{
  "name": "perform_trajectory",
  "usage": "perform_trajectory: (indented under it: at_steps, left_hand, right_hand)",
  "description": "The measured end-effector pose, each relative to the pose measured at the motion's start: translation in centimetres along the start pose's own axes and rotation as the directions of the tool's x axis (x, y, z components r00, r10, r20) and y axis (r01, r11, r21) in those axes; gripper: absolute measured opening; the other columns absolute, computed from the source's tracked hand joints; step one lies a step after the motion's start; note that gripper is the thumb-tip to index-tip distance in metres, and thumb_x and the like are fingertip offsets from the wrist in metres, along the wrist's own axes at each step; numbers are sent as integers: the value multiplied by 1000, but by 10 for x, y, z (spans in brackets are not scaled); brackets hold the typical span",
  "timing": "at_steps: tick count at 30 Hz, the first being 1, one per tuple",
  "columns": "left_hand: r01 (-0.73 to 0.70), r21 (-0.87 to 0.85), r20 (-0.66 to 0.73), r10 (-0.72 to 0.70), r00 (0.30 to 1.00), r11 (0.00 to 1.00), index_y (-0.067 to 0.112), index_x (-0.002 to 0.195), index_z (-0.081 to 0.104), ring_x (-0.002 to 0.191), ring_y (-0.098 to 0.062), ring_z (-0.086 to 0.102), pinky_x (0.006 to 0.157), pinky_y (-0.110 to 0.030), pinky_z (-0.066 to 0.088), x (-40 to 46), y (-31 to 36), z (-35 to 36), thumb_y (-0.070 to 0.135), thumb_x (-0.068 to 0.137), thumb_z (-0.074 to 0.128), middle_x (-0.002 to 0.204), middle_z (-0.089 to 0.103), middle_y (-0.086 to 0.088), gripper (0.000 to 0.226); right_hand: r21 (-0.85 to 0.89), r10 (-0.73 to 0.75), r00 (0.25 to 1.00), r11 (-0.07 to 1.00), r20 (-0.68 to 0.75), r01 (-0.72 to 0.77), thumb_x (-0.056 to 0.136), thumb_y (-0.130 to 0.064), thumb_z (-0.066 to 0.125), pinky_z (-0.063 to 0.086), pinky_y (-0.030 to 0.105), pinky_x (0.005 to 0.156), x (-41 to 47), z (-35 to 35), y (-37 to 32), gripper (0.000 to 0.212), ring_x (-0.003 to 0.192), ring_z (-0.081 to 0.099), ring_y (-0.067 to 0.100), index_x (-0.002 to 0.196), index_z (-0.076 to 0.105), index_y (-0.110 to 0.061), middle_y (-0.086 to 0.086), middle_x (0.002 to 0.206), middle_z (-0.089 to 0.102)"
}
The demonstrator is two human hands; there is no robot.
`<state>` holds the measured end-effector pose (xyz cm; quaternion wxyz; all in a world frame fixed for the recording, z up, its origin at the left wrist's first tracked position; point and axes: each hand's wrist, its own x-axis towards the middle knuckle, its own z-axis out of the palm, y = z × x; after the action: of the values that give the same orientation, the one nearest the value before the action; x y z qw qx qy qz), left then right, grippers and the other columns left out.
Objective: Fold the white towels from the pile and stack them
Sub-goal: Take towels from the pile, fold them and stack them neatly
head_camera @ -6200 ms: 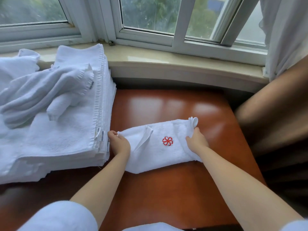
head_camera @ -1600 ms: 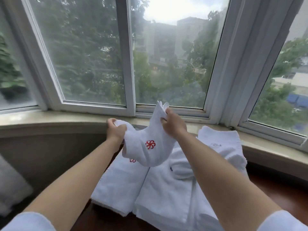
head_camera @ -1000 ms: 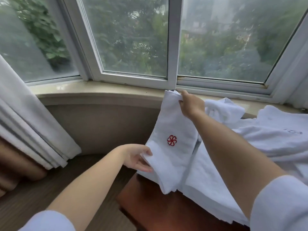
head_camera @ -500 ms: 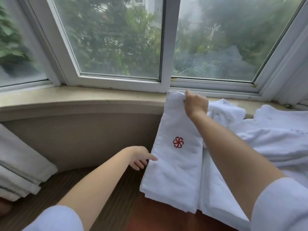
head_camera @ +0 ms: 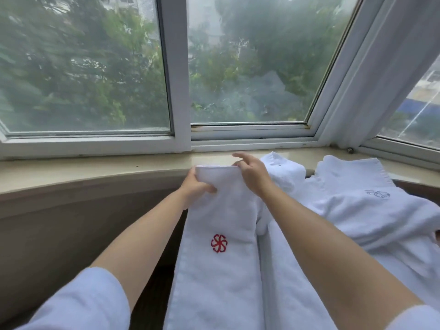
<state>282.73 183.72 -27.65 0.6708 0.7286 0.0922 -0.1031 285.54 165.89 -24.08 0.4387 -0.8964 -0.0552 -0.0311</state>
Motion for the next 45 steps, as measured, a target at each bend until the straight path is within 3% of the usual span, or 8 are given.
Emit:
perform_trajectory:
  at_steps: [5,13,19,22,27,30,34,45]
  left_hand:
    - [102,-112,-120,-115,986,988,9,116,54,93,-29,64,69,-35,55,11,-20,4,-12,74,65,106,63,-13,48]
    - [18,-226,-307,-89,947,974,11,89,52,74,-25,48,55,-29,40,9,-34,8,-11,63,48,80,50,-10,35]
    - [30,-168,-249,-72,966,985,19,115,42,88,-24,58,62,-34,52,7,-30,0,-13,78,52,103,55,-8,50]
    - [-36,-195,-233,-11,973,980,20,124,40,94,-20,58,69,-36,54,7,-26,7,-16,78,57,109,55,-5,61]
    - [-9,139,-288,49,956,990,26,139,27,120,-27,45,100,-44,46,18,-26,31,7,80,73,139,36,-9,77]
    - [58,802,-231,219,948,595,35,150,1,140,-28,6,116,-47,17,17,-44,49,27,83,71,153,-5,-7,96]
    - [-297,925,276,116,954,239,36,150,17,147,-18,7,115,-52,5,21,-71,73,41,97,43,160,9,1,60]
    - [-285,956,268,192,944,67,38,153,4,149,-19,-10,114,-59,-8,15,-89,69,52,100,26,162,-8,4,59]
  right_hand:
    - [-617,244,953,782,179,-85,83,-24,47,21,42,110,10,-17,44,63,136,31,22,144,36,-38,-5,147,40]
    - [-850,395,843,510,364,128,63,-43,80,18,54,111,-1,-22,74,122,147,0,24,150,-5,-40,-3,159,-3]
    - [-926,-48,999,378,7,24,82,-11,57,45,32,73,-10,-21,57,43,102,56,29,123,53,-24,11,113,55]
    - [-952,-257,948,286,-190,-113,51,-21,82,42,20,47,-2,-53,34,28,60,62,20,76,72,-30,-1,71,63]
    - [-933,-313,883,209,-349,-294,64,-25,73,41,20,53,0,-87,29,29,71,61,16,90,69,-35,-5,81,63]
    - [-911,-85,958,343,-275,-231,92,-10,45,42,33,78,-3,-80,63,38,106,52,28,127,50,-23,9,118,53]
    - [-846,194,937,407,-290,-346,96,-18,41,42,37,86,-28,-60,109,45,120,44,27,140,33,-24,6,131,46]
    - [-891,229,949,351,-216,-288,93,-31,45,40,37,87,-25,-51,115,61,121,40,24,146,18,-20,6,136,39]
